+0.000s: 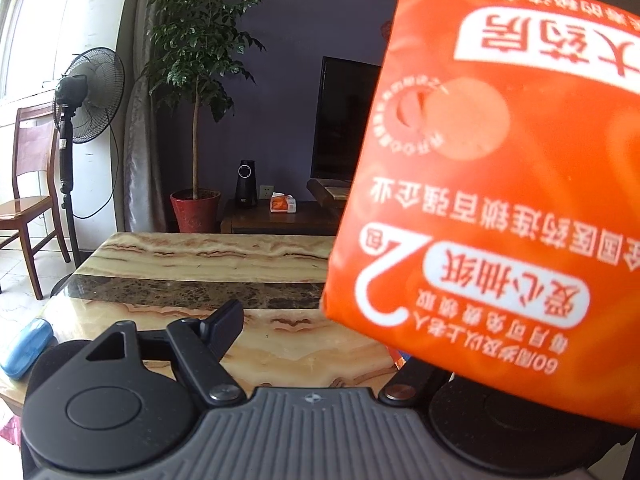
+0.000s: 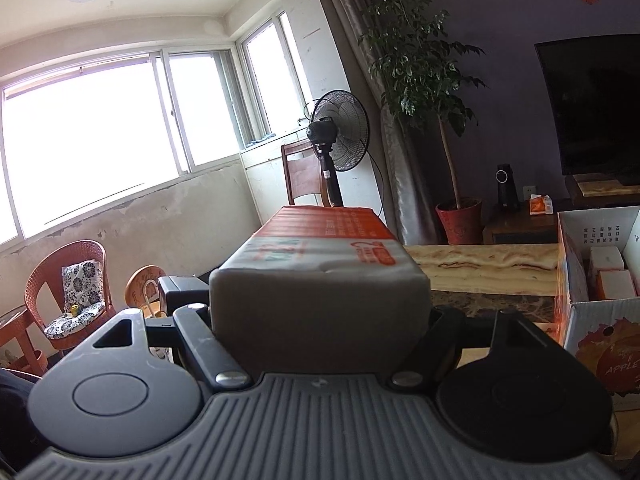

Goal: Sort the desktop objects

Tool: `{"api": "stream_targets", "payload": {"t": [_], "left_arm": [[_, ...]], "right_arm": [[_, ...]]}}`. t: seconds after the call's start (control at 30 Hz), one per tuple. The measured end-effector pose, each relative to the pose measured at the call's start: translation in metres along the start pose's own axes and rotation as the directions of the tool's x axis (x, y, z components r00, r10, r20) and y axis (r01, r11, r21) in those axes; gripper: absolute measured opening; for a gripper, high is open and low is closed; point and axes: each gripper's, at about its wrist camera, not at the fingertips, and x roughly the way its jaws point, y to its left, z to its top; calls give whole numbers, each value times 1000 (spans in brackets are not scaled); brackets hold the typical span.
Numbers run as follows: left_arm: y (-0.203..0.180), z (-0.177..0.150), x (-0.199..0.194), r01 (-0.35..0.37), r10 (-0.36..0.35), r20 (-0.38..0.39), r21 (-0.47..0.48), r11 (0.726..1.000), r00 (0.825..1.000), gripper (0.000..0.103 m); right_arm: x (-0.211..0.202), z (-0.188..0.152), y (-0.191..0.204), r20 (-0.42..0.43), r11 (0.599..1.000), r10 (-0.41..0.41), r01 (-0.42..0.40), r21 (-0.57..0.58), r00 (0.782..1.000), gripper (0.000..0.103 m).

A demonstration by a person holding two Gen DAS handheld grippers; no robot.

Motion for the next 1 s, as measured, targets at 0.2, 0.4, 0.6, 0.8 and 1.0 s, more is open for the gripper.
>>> {"api": "stream_targets", "payload": {"t": [0.2,0.4,0.6,0.8,1.0], "left_arm": [[-3,0,4,-8,9,-14,35,999,1000,77],[-4,-1,2,13,-13,-4,36,999,1000,82],[2,0,0,10,-10,-2,2,1000,1000,85],[5,5,3,-12,9,-82,-41,999,997,85],[-7,6,2,-5,0,-220,-25,1000,976,85]], "right_arm": [[2,-1,-1,-14,1000,-23,23,-4,1000,76],[1,1,-2,-16,999,-38,39,22,999,75],[-7,10,-12,20,993,-79,77,92,997,75],[-15,20,-19,32,987,-106,101,123,994,75],[-32,34,-21,85,985,-98,85,151,992,75]]}}
